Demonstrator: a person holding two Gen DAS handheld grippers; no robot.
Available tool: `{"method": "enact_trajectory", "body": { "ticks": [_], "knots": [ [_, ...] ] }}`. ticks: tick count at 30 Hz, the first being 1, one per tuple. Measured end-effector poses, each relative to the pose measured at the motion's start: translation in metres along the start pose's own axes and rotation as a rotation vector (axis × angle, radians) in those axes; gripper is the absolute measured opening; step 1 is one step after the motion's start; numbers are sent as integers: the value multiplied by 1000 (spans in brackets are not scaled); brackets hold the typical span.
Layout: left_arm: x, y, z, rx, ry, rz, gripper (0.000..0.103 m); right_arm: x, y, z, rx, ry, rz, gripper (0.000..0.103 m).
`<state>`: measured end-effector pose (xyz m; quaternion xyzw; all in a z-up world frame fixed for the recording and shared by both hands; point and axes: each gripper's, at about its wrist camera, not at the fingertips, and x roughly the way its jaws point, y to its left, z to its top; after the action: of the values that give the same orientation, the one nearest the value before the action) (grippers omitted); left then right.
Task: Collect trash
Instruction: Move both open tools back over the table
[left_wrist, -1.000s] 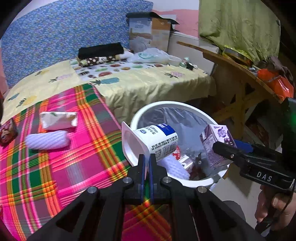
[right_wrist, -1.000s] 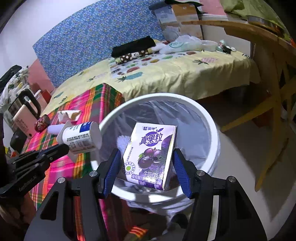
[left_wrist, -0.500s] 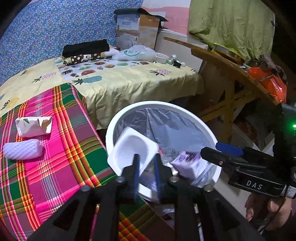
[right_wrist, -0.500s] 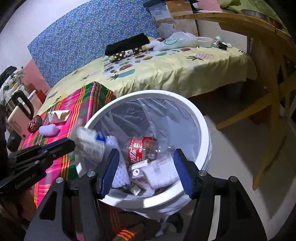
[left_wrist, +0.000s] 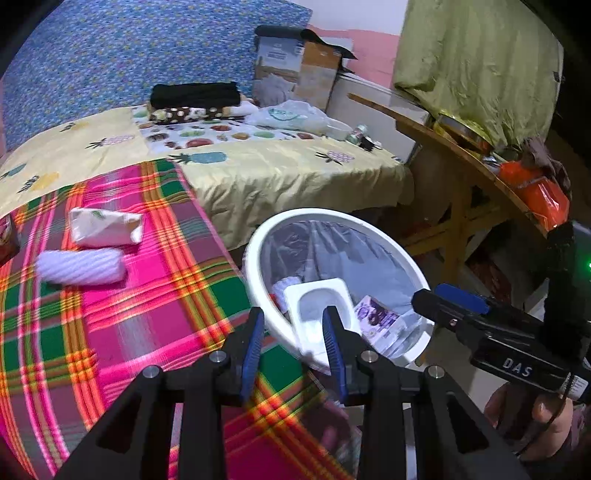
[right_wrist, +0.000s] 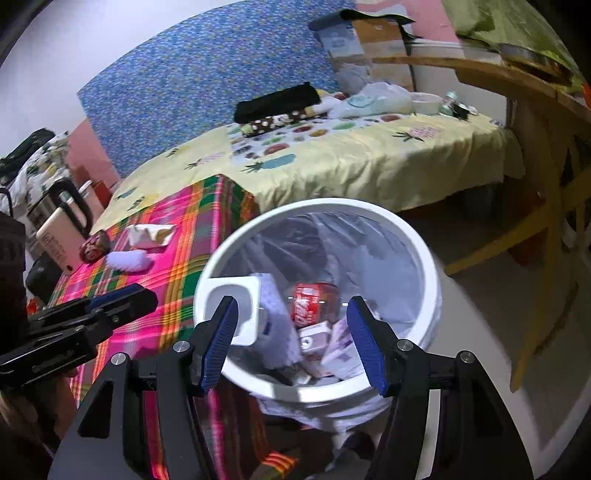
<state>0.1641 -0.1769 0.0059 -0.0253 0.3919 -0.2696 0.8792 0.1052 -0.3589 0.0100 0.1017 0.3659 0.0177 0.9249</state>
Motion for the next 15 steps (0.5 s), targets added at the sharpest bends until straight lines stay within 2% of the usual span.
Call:
{"method": "enact_trajectory", "body": {
  "ticks": [8, 15],
  "knots": [
    [-33, 25, -19, -44, -48, 94, 34, -3, 32, -6, -40, 11, 100, 63],
    [-60, 54, -37, -98, -81, 187, 34, -2, 67, -12, -127, 33, 163, 63]
  ]
}}
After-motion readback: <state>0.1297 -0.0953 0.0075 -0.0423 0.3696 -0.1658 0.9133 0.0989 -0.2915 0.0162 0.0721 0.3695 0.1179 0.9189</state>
